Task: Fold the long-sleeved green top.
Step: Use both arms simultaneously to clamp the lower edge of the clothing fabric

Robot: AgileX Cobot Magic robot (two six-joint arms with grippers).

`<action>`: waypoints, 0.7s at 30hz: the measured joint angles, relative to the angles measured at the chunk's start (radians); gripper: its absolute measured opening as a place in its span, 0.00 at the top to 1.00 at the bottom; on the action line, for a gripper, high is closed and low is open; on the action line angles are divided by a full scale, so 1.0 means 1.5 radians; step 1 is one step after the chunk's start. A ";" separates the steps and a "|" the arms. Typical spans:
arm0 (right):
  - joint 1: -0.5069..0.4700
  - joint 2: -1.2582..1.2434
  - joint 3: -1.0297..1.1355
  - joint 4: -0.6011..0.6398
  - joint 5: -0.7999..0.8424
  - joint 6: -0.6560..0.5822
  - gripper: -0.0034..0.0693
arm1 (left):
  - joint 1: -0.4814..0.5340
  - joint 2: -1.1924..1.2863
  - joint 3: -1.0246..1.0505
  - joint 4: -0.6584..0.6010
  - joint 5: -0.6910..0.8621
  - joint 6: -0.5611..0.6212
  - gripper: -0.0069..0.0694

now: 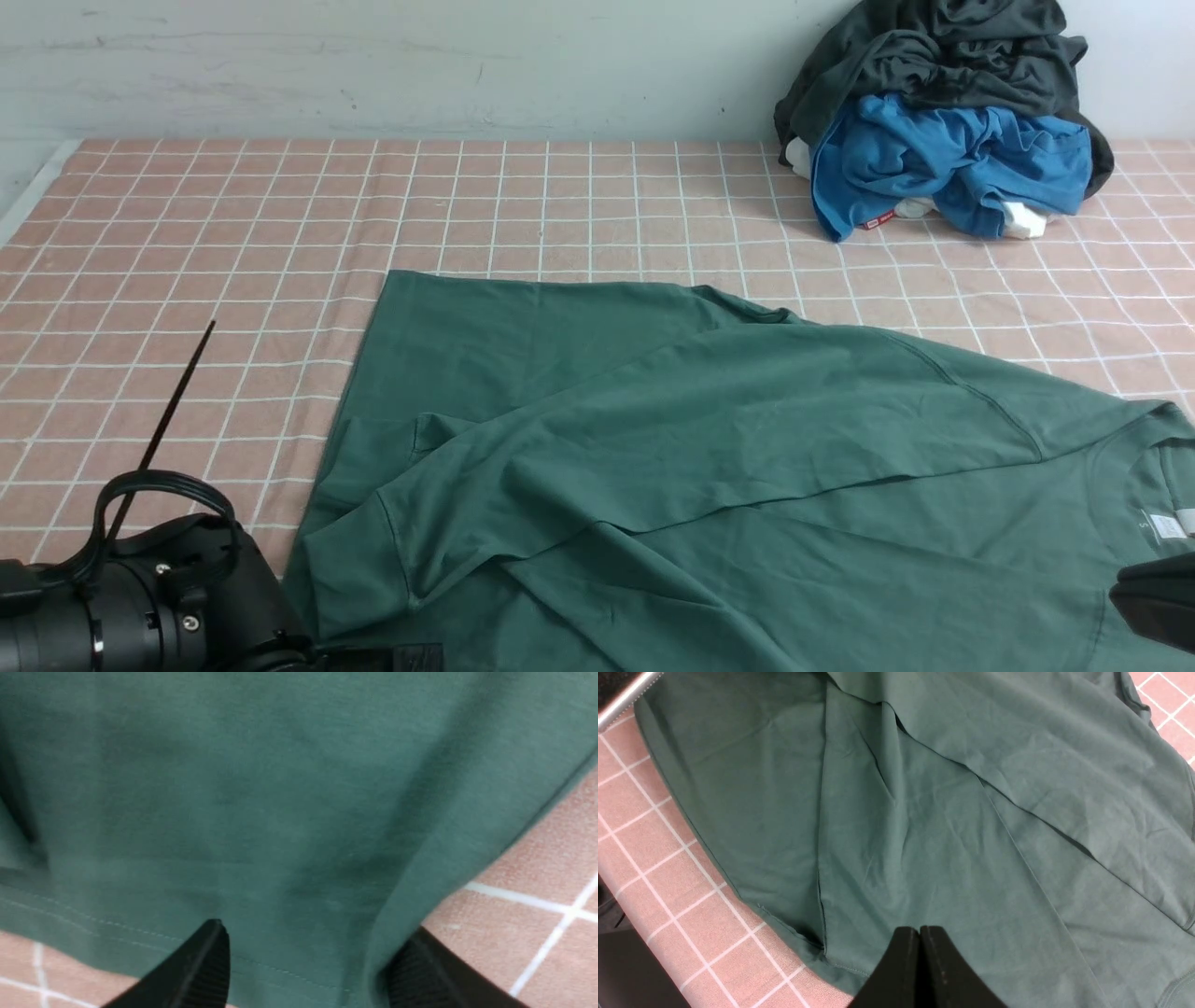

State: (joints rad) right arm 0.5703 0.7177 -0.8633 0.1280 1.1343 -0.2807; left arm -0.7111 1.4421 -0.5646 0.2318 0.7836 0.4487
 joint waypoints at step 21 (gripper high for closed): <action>0.000 0.007 0.000 -0.032 0.001 -0.003 0.94 | 0.000 0.010 0.001 -0.027 0.022 0.053 0.90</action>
State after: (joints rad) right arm 0.5703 0.7288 -0.8633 0.0800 1.1361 -0.2852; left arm -0.7111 1.4571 -0.5638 0.1917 0.8166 0.5286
